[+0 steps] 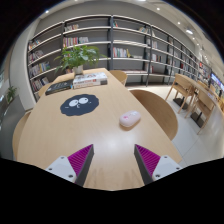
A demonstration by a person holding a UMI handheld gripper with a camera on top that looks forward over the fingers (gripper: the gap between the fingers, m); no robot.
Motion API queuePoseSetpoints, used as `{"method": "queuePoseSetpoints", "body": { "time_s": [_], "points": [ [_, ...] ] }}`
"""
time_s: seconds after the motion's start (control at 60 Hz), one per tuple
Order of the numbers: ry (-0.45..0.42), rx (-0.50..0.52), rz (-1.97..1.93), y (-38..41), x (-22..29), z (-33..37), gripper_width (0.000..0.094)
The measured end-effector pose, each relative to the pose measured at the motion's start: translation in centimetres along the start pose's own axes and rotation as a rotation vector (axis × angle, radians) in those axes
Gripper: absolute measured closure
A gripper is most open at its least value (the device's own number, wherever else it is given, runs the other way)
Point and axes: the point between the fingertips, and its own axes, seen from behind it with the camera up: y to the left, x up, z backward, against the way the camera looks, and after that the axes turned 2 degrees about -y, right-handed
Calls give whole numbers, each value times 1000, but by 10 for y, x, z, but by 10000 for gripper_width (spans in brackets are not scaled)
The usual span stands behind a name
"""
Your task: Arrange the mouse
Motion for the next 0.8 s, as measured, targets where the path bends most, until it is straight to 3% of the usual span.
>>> {"method": "queuePoseSetpoints", "body": {
  "time_s": [0.217, 0.567, 0.633, 0.8],
  "points": [
    [66, 27, 47, -53, 11, -74, 116],
    [99, 165, 109, -32, 56, -167, 131],
    [102, 184, 138, -29, 62, -175, 178],
    [105, 209, 172, -21, 73, -188, 413]
  ]
}}
